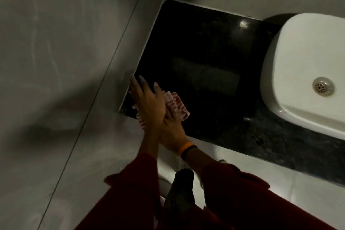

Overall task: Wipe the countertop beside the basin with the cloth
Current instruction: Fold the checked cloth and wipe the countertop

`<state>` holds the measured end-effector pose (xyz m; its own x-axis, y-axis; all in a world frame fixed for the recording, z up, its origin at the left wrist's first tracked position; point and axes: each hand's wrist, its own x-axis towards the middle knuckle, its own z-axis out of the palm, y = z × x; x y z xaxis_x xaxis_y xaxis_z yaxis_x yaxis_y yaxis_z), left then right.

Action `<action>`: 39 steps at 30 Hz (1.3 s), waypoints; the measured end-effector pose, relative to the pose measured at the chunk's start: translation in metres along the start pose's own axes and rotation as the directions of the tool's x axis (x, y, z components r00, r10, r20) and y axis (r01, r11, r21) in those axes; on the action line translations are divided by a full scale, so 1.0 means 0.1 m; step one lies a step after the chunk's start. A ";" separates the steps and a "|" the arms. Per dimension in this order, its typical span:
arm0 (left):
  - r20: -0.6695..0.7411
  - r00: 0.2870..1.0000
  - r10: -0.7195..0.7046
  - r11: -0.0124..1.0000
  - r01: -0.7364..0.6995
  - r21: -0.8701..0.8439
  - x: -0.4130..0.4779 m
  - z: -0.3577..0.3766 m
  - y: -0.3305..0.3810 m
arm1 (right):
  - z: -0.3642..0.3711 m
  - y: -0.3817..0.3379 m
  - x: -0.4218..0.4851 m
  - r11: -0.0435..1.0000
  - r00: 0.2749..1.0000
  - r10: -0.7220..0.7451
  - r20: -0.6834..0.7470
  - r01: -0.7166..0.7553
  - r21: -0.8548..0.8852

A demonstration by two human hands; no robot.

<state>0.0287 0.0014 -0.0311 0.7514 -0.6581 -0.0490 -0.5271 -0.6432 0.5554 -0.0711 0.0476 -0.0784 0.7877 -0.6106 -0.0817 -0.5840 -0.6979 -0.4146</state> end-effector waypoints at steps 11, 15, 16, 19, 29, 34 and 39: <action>0.251 0.870 0.424 0.887 -0.455 0.079 0.29 0.34 -0.23 | -0.34 0.73 -0.87 0.933 0.978 -0.208 0.004 0.200 -0.300; 0.292 0.775 0.560 0.780 -0.612 0.128 0.26 0.46 -0.18 | -0.66 0.71 -1.04 0.972 0.991 -0.054 0.123 0.080 -0.223; 0.304 0.758 0.577 0.759 -0.635 0.140 0.26 0.48 -0.18 | -0.77 0.69 -1.00 0.980 0.988 -0.020 0.152 0.049 -0.194; 0.363 0.704 0.611 0.691 -0.698 0.189 0.27 0.53 -0.20 | -1.17 0.70 -0.70 0.995 0.957 0.069 0.282 -0.044 -0.093; 0.360 0.714 0.601 0.702 -0.687 0.190 0.30 0.56 -0.26 | -1.19 1.15 -0.06 0.895 0.896 0.445 -0.008 -0.444 0.037; 0.368 0.707 0.604 0.691 -0.695 0.201 0.32 0.57 -0.25 | -0.52 1.01 -0.32 0.912 0.925 0.380 0.020 -0.371 -0.172; 0.368 0.713 0.597 0.689 -0.691 0.220 0.34 0.60 -0.28 | -0.61 1.50 0.25 0.941 0.957 0.272 -0.102 -0.287 -0.178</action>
<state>0.0448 -0.0266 -0.0984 0.0748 -0.9972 -0.0085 -0.9694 -0.0747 0.2338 -0.1510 -0.0959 -0.0874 0.5748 -0.8124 -0.0982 -0.8104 -0.5485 -0.2058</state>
